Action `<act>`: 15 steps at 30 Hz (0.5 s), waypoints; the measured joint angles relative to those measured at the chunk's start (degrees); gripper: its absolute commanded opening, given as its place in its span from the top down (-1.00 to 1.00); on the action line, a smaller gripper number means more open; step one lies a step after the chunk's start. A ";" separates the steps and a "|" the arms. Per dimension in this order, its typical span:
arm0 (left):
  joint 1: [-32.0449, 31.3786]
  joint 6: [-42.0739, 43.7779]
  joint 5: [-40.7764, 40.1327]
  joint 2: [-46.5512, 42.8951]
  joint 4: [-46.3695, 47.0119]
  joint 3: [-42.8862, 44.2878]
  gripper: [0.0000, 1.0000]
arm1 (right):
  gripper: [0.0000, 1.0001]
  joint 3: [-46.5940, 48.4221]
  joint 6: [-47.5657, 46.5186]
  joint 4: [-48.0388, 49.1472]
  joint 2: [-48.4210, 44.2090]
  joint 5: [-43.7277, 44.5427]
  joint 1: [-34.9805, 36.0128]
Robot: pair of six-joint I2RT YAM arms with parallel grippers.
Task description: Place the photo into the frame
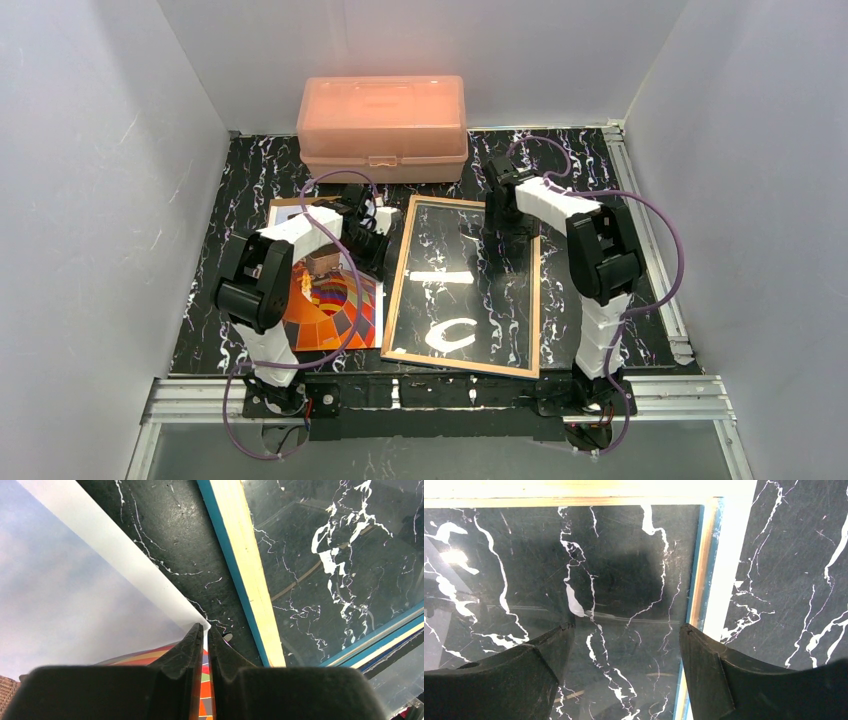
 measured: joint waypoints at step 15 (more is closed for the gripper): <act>0.76 0.26 0.50 -1.86 -0.98 -0.02 0.89 | -0.72 -5.05 0.02 5.35 -4.22 -11.80 -4.59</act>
